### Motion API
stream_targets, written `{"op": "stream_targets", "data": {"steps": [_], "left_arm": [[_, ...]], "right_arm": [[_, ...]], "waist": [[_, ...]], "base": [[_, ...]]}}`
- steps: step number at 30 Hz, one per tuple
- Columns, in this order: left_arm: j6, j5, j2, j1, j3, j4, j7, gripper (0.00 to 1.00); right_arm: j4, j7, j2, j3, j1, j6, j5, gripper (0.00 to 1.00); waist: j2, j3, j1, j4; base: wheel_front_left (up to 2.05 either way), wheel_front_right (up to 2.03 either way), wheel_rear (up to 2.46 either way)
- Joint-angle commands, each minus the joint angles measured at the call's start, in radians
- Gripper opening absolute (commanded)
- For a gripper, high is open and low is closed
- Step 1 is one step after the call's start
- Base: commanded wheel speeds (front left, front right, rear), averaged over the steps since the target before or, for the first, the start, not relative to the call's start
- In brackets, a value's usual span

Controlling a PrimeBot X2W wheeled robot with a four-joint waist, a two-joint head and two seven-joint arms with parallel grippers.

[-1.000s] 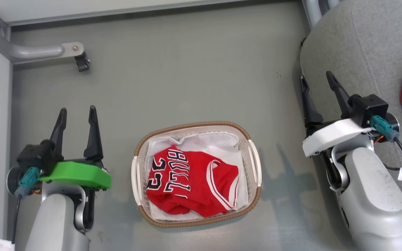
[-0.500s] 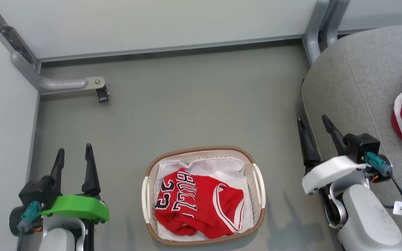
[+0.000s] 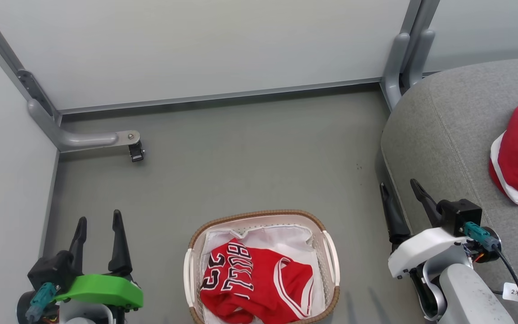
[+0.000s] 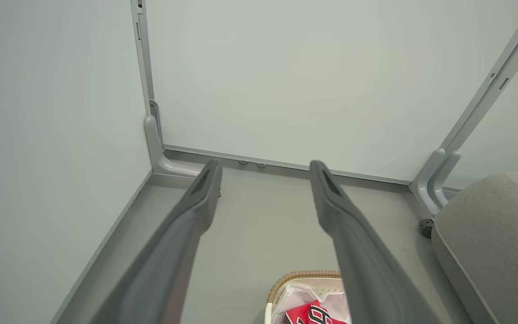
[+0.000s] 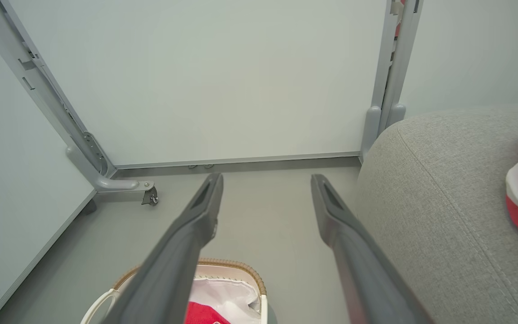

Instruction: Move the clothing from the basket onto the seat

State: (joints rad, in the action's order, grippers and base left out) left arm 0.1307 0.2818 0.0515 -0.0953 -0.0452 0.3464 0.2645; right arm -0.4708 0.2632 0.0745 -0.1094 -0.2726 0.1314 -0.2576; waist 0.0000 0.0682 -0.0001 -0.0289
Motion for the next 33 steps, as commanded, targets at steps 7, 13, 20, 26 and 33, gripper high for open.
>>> {"op": "stream_targets", "data": {"steps": [7,13,20,26,33], "left_arm": [[0.000,0.034,0.000,-0.003,0.045,0.009,0.000,1.00],[0.000,0.053,0.001,-0.042,0.130,0.048,0.000,1.00],[0.000,0.064,0.002,-0.115,0.231,0.115,0.000,1.00],[0.000,0.037,0.002,-0.195,0.312,0.201,0.000,1.00],[0.000,-0.006,0.008,-0.328,0.373,0.362,0.000,1.00]], "right_arm": [[0.002,0.002,0.014,-0.021,-0.019,-0.001,-0.011,1.00],[0.017,0.002,0.018,-0.036,-0.059,-0.001,-0.007,1.00],[0.043,0.002,0.015,-0.048,-0.121,-0.001,0.005,1.00],[0.074,0.002,0.011,-0.055,-0.179,-0.001,0.015,1.00],[0.115,0.002,0.000,-0.065,-0.241,-0.001,0.026,1.00]], "waist": [[0.0000,0.038,0.0001,-0.013],[0.0000,0.116,0.0001,-0.032],[0.0000,0.228,0.0001,-0.064],[0.0000,0.333,0.0001,-0.095],[0.0000,0.460,0.0001,-0.133]], "base": [[0.00,0.00,0.00],[0.00,0.00,0.00],[0.00,0.00,0.00],[0.00,0.00,0.00],[0.00,0.00,0.00]]}}
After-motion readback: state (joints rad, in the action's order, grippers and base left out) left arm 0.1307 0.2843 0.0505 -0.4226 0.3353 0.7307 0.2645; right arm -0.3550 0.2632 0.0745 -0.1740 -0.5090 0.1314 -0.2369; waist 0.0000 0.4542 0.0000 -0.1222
